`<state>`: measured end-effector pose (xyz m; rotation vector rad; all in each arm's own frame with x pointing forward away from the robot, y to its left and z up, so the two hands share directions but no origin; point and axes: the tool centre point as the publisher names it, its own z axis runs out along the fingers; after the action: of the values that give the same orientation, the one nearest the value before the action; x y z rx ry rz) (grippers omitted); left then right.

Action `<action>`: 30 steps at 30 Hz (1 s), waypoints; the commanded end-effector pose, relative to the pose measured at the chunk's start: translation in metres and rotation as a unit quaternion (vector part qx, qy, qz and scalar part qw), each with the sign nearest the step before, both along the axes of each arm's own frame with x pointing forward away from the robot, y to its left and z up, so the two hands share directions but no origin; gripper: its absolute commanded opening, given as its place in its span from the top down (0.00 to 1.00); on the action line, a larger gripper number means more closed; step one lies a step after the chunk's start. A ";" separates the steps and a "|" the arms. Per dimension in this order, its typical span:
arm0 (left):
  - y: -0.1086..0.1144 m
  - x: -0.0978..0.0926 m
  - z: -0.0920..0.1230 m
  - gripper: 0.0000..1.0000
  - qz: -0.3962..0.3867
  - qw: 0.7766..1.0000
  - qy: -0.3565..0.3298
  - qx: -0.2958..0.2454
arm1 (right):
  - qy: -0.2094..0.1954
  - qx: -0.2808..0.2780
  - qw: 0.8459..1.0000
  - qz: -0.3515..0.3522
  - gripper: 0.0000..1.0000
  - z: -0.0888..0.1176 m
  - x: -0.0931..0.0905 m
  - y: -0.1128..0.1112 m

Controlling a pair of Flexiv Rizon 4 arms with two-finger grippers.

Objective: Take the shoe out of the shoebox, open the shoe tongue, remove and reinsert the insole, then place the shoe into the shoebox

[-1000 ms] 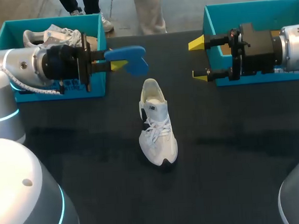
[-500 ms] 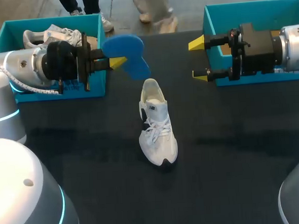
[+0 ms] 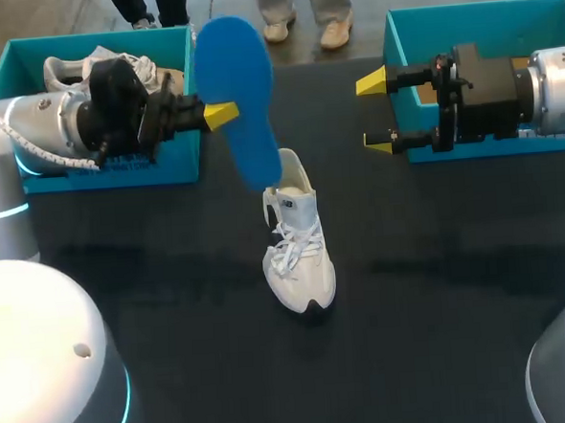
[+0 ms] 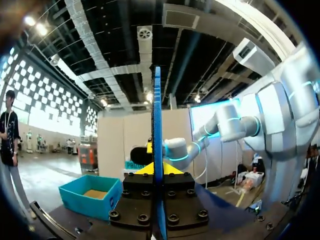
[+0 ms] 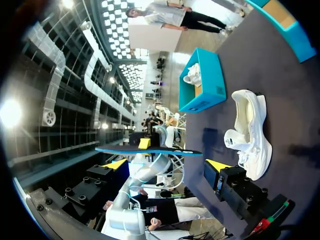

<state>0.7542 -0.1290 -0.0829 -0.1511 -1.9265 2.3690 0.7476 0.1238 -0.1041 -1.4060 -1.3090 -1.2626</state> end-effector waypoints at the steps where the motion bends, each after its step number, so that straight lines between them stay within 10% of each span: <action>1: 0.001 -0.002 0.003 1.00 -0.033 0.976 0.208 0.048 | 0.000 0.000 1.000 -0.001 0.00 -0.001 0.000 0.002; 18: 0.001 -0.002 0.003 1.00 -0.033 0.976 0.208 0.048 | 0.000 0.000 1.000 -0.001 0.00 -0.001 0.000 0.002; 30: 0.002 0.001 -0.007 1.00 -0.090 0.886 0.449 0.071 | 0.000 0.000 1.000 -0.001 0.00 -0.001 0.000 0.002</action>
<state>0.7532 -0.1272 -0.0861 0.5389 -1.5840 1.8244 0.7476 0.1238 -0.1042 -1.4060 -1.3090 -1.2627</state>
